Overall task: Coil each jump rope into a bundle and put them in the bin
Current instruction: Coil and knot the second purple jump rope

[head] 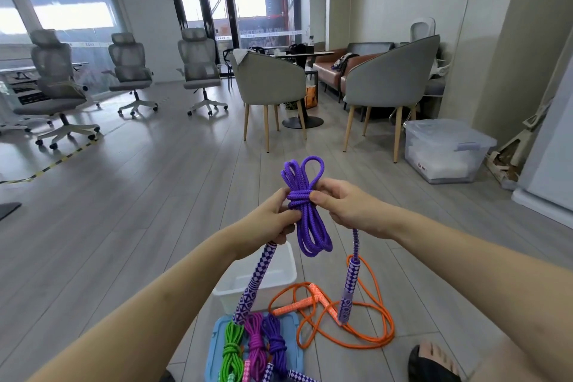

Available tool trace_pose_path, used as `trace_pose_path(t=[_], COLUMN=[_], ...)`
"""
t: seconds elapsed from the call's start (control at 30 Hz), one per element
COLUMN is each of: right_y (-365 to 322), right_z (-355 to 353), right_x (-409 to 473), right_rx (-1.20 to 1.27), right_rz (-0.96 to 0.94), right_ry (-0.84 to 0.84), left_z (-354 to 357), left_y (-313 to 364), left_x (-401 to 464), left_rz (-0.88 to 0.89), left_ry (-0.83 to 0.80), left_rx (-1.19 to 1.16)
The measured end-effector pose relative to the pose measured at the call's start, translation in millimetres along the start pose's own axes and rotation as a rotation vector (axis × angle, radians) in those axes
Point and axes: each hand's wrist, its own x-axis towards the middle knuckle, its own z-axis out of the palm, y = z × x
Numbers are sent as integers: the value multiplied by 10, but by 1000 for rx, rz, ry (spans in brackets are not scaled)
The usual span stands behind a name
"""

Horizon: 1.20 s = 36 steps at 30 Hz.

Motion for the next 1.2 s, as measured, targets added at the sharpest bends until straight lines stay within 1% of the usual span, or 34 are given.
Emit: trace_pose_path(t=[0.1,0.2,0.3,0.37,0.5,0.67,0.8,0.93,1.07,1.2], right_y=[-12,-20,-52,-79,-73,-133,-196,-233,-207,-194], right_z=[72,86,48,7,-38,-124,-215,-289,-312,-308], right_x=[46,81,70,44,11,-44,-75,-65,-45,-14], right_rx=[-42,-53,-104,-133,-56,-98,-125,-52,-51,-40], right_rz=[-49,-48,-74,-73,3,61,76,56,52,25], right_ry=[68,106,121,121,22,-119,-232,-270,-290,-281], left_z=[69,142,172,169,168,146,73,7,-49,-72], left_y=[26,36,60,90,115,158,177,191,189,200], left_x=[-18,18,42,34,22,8,-35,-40,-64,-52], left_rz=[51,112,110,79,59,13,-24,-47,-93,-93], left_ry=[50,136,178,172,133,60,-53,-114,-163,-268], left_rx=[43,19,0,-19,-80,-183,-215,-382,-468,-595])
